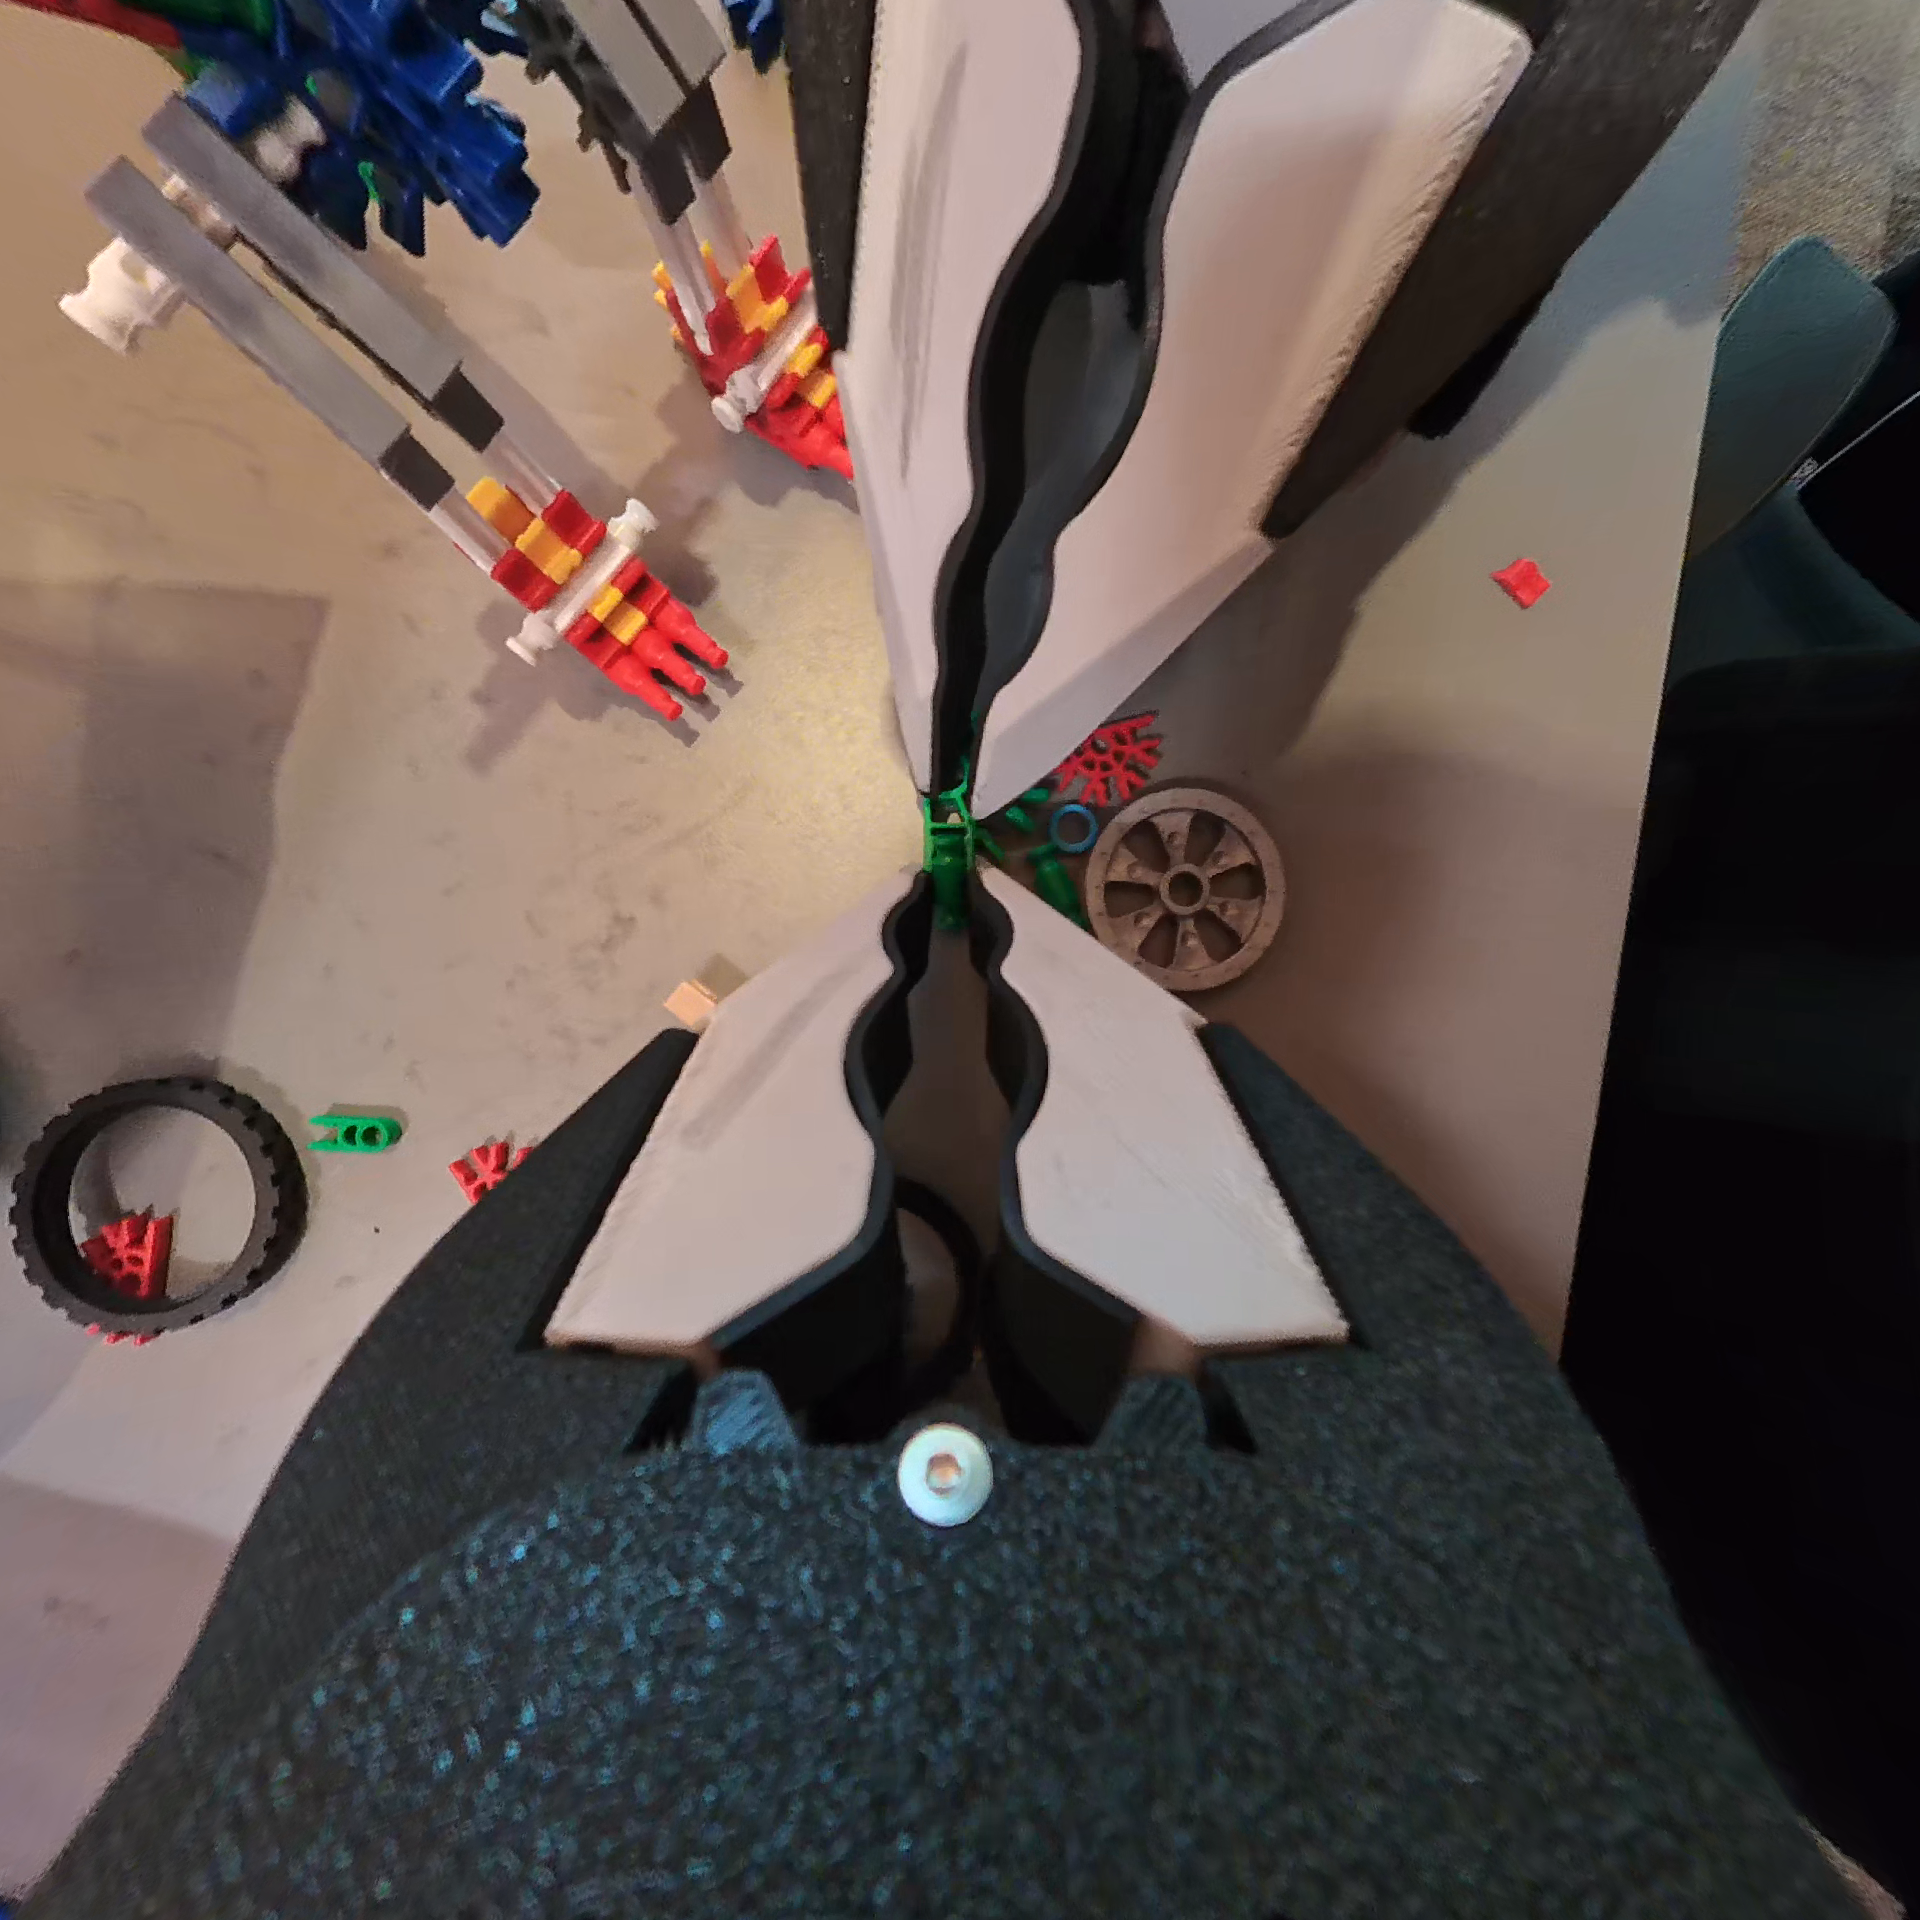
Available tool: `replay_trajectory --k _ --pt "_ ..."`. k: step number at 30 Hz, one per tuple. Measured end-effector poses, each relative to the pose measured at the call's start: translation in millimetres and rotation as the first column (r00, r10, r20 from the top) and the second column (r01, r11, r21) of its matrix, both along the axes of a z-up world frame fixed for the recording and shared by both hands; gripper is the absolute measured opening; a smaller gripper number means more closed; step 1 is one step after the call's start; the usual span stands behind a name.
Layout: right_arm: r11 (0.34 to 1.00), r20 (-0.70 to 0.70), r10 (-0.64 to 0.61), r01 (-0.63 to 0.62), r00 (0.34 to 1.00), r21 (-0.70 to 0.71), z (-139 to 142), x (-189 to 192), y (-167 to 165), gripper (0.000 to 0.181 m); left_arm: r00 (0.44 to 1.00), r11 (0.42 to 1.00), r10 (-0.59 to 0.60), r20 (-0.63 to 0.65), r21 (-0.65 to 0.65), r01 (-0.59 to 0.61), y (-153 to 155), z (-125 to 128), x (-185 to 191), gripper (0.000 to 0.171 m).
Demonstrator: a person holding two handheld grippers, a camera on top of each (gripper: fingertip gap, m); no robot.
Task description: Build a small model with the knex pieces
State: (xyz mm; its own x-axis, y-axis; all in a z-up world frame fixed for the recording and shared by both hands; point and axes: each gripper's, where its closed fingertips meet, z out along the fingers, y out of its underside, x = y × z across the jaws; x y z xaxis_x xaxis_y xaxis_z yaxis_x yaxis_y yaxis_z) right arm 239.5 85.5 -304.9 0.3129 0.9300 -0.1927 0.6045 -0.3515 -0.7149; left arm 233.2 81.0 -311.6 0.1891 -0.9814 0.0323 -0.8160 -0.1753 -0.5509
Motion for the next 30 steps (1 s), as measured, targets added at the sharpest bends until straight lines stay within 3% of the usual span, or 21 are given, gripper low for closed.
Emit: replay_trajectory --k 16,20,30 --pt "0.999 -0.023 -0.028 0.027 0.999 -0.021 -1.4 -4.3 1.3 0.000 1.000 1.000 -0.012 -0.027 0.020 0.013 2.7 -2.9 1.9 0.004" --pt "0.999 -0.023 -0.025 0.024 0.999 -0.023 -1.5 -4.5 1.4 0.000 1.000 1.000 0.022 -0.019 0.018 -0.022 5.8 -2.5 -2.5 0.013" --pt "0.997 -0.059 -0.072 0.069 0.996 -0.045 4.2 -1.1 8.6 0.000 1.000 1.000 0.016 -0.014 0.023 -0.016 5.8 -2.7 -1.3 0.004"
